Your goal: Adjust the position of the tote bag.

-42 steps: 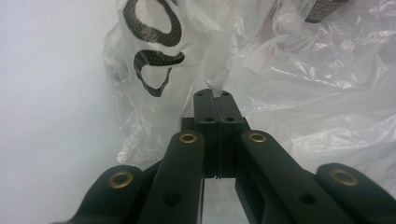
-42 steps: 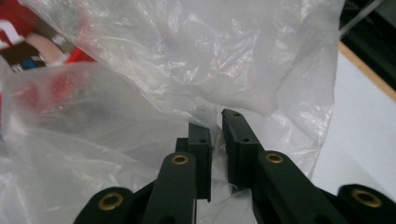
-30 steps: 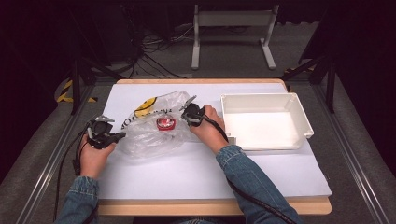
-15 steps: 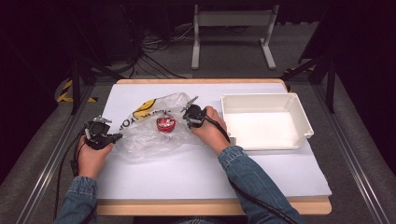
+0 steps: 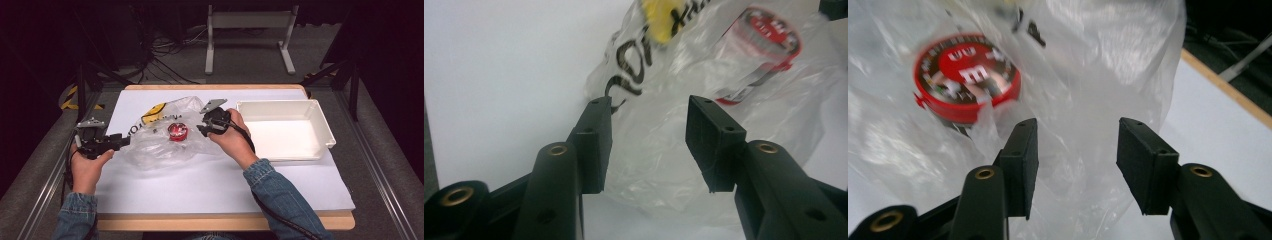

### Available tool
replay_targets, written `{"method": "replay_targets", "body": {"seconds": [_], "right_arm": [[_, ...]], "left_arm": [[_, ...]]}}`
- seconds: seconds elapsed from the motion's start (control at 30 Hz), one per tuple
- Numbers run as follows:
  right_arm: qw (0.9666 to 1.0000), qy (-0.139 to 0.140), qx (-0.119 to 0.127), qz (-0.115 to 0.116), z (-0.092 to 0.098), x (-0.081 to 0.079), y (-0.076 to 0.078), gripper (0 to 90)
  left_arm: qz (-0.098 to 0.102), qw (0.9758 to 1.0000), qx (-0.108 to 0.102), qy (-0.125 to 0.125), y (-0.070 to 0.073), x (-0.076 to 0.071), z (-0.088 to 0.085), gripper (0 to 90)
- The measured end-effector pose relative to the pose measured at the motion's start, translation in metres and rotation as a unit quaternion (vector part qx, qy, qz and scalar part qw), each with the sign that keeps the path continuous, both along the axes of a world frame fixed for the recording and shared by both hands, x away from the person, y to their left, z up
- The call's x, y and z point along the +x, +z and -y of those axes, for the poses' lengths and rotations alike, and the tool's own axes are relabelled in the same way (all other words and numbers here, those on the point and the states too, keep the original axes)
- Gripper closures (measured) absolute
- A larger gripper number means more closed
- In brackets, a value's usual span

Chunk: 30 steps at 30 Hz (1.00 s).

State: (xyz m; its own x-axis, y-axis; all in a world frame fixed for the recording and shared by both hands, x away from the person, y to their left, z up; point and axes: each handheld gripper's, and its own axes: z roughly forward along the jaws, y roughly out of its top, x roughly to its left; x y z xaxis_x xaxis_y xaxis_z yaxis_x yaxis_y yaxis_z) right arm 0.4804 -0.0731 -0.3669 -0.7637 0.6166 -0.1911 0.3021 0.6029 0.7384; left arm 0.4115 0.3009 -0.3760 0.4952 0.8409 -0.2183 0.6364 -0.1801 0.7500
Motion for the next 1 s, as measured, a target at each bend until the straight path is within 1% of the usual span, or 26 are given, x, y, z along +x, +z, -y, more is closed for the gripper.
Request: {"method": "replay_targets", "body": {"seconds": [0.03,0.13,0.2,0.23,0.27,0.3,0.33,0.37,0.4,0.43,0.47,0.53,0.57,0.63,0.7,0.73,0.77,0.8,0.83,0.87,0.9,0.93,0.97,1.0], "right_arm": [[0.9999,0.002,0.008,0.005,0.0,-0.002,0.004,52.9],[0.999,0.026,0.034,0.013,-0.004,-0.004,0.012,54.9],[0.9974,0.045,0.055,0.015,-0.009,-0.004,0.016,56.5],[0.9958,0.063,0.065,0.016,-0.016,-0.002,0.019,57.0],[0.9958,0.063,0.065,0.016,-0.016,-0.002,0.019,57.0],[0.9949,0.071,0.07,0.015,-0.02,-0.001,0.019,56.8],[0.9941,0.082,0.071,0.009,-0.028,0.003,0.018,56.5],[0.9941,0.082,0.071,0.009,-0.028,0.003,0.018,56.5],[0.9926,0.094,0.078,0.001,-0.035,0.009,0.015,55.5],[0.9922,0.096,0.079,-0.004,-0.039,0.011,0.013,55.3],[0.9922,0.096,0.079,-0.004,-0.039,0.011,0.013,55.3],[0.9914,0.099,0.083,-0.017,-0.045,0.017,0.007,54.8],[0.9908,0.099,0.086,-0.033,-0.049,0.022,0.001,54.5],[0.991,0.097,0.084,-0.036,-0.051,0.025,-0.002,54.5],[0.9917,0.09,0.082,-0.039,-0.053,0.032,-0.007,55.0],[0.9919,0.083,0.086,-0.043,-0.054,0.037,-0.009,62.6],[0.9919,0.083,0.086,-0.043,-0.054,0.037,-0.009,62.6],[0.9918,0.08,0.089,-0.045,-0.054,0.039,-0.009,67.1],[0.993,0.073,0.086,-0.033,-0.054,0.042,-0.009,75.6],[0.993,0.073,0.086,-0.033,-0.054,0.042,-0.009,75.6],[0.9942,0.063,0.085,-0.021,-0.053,0.045,-0.009,80.4],[0.9946,0.058,0.083,-0.02,-0.053,0.046,-0.009,82.3],[0.9946,0.058,0.083,-0.02,-0.053,0.046,-0.009,82.3],[0.9958,0.05,0.076,-0.015,-0.053,0.05,-0.011,84.4]], "left_arm": [[0.003,1.0,-0.003,-0.005,0.003,-0.002,0.003,55.2],[0.013,0.9997,-0.002,-0.022,0.01,-0.006,0.012,56.5],[0.018,0.9993,0.0,-0.034,0.014,-0.009,0.018,57.4],[0.019,0.9991,-0.002,-0.039,0.015,-0.01,0.02,57.8],[0.023,0.9987,-0.001,-0.045,0.017,-0.012,0.022,57.8],[0.024,0.9984,0.0,-0.05,0.018,-0.013,0.023,57.9],[0.026,0.9981,-0.001,-0.056,0.018,-0.015,0.024,57.9],[0.027,0.9978,0.0,-0.061,0.019,-0.017,0.025,57.9],[0.029,0.9974,0.001,-0.066,0.02,-0.02,0.026,57.7],[0.029,0.9974,0.001,-0.066,0.02,-0.02,0.026,57.6],[0.03,0.9973,0.001,-0.067,0.02,-0.021,0.027,57.6],[0.03,0.9971,0.003,-0.071,0.019,-0.023,0.027,57.6],[0.03,0.997,0.003,-0.071,0.018,-0.025,0.027,57.5],[0.028,0.9971,0.004,-0.071,0.018,-0.026,0.026,57.4],[0.027,0.9973,0.003,-0.068,0.017,-0.028,0.026,57.4],[0.027,0.9972,0.004,-0.07,0.017,-0.028,0.025,57.3],[0.028,0.9972,0.005,-0.069,0.017,-0.029,0.025,57.3],[0.026,0.9972,0.007,-0.069,0.016,-0.03,0.025,57.3],[0.028,0.9974,0.013,-0.066,0.016,-0.031,0.026,57.3],[0.026,0.9974,0.017,-0.064,0.016,-0.033,0.028,57.3],[0.027,0.997,0.025,-0.068,0.015,-0.033,0.03,57.2],[0.028,0.9964,0.032,-0.074,0.014,-0.034,0.033,57.1],[0.027,0.9959,0.035,-0.079,0.013,-0.034,0.036,57.1],[0.022,0.9947,0.041,-0.091,0.01,-0.033,0.042,57.0]]}}
